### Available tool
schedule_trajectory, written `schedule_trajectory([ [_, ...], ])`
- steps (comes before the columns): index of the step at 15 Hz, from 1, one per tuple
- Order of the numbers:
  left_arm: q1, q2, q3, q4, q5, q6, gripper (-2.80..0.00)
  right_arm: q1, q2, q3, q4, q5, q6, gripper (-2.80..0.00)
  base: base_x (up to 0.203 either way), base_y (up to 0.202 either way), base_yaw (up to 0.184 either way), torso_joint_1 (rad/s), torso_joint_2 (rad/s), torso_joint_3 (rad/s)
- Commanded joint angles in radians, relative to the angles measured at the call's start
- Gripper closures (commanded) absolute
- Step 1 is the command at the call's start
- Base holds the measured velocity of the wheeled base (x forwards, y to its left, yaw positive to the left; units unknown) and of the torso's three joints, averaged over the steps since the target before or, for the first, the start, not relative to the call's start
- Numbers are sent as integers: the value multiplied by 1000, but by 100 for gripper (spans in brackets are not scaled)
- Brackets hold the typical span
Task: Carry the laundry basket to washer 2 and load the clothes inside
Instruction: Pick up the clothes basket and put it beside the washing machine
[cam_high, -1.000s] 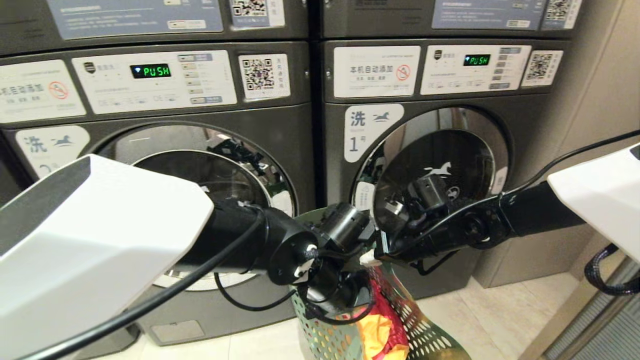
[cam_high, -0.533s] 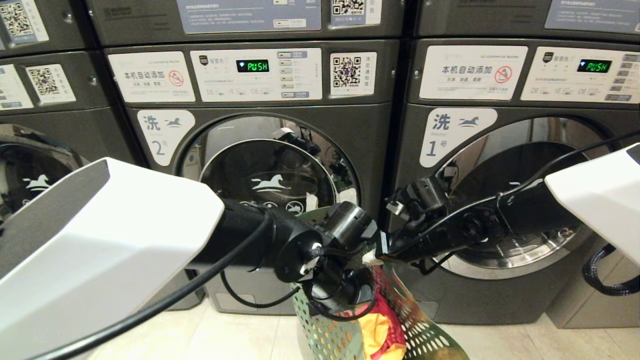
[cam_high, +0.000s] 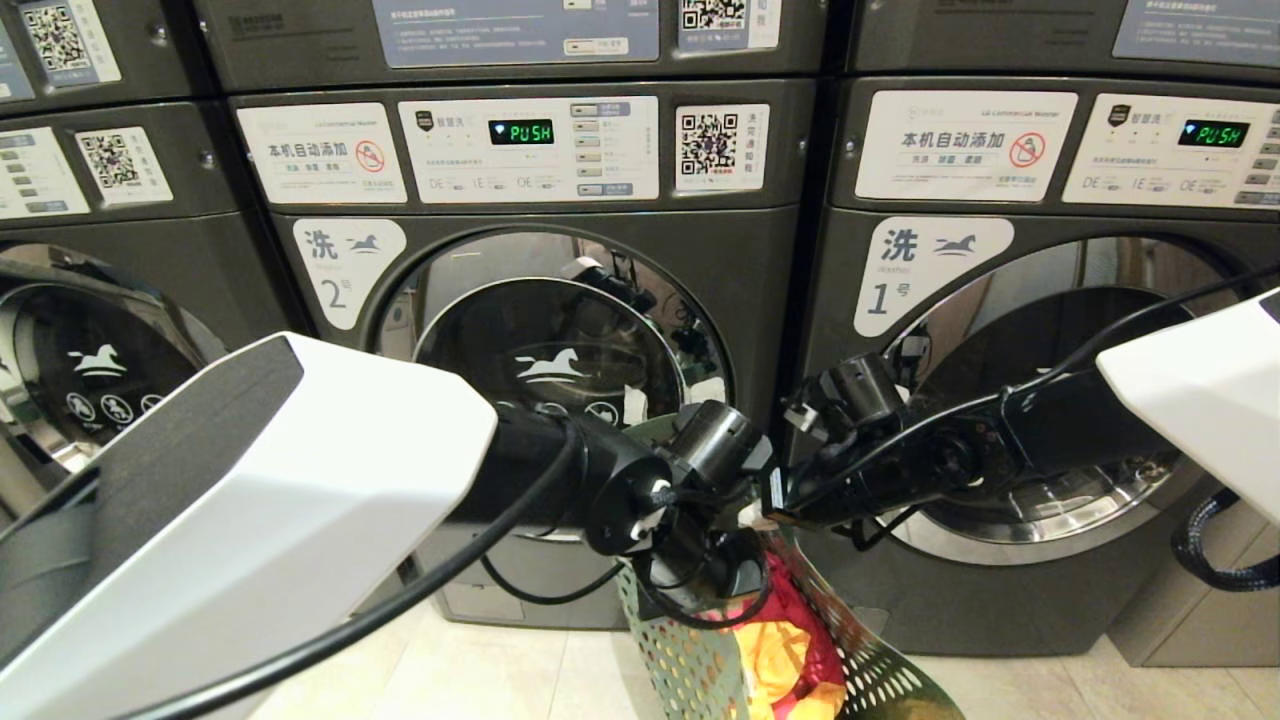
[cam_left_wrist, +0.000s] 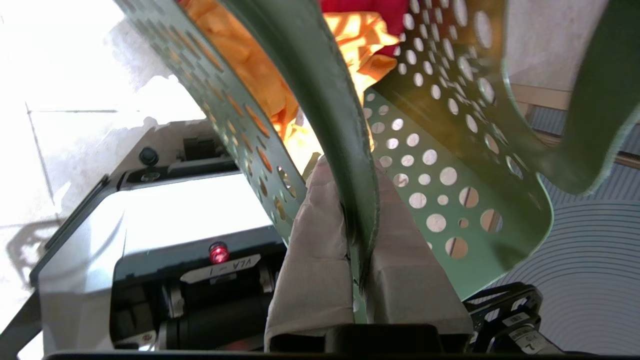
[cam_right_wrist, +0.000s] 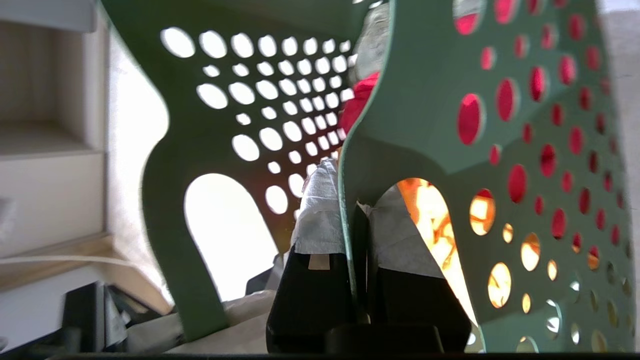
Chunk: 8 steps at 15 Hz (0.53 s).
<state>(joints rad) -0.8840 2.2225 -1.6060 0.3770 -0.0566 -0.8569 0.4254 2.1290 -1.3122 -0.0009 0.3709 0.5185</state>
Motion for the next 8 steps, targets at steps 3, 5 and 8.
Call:
schedule_trajectory([
  [3, -16, 74, -94, 5, 1, 16, 0, -27, -16, 57, 1, -37, 2, 0, 0, 0, 0, 0, 0, 0],
  [5, -30, 118, -150, 6, 2, 19, 0, -61, -36, 98, 0, -39, 3, 0, 0, 0, 0, 0, 0, 0],
  [8, -51, 188, -255, 27, 2, 32, 0, -134, -59, 163, -1, -39, 2, 0, 0, 0, 0, 0, 0, 0],
])
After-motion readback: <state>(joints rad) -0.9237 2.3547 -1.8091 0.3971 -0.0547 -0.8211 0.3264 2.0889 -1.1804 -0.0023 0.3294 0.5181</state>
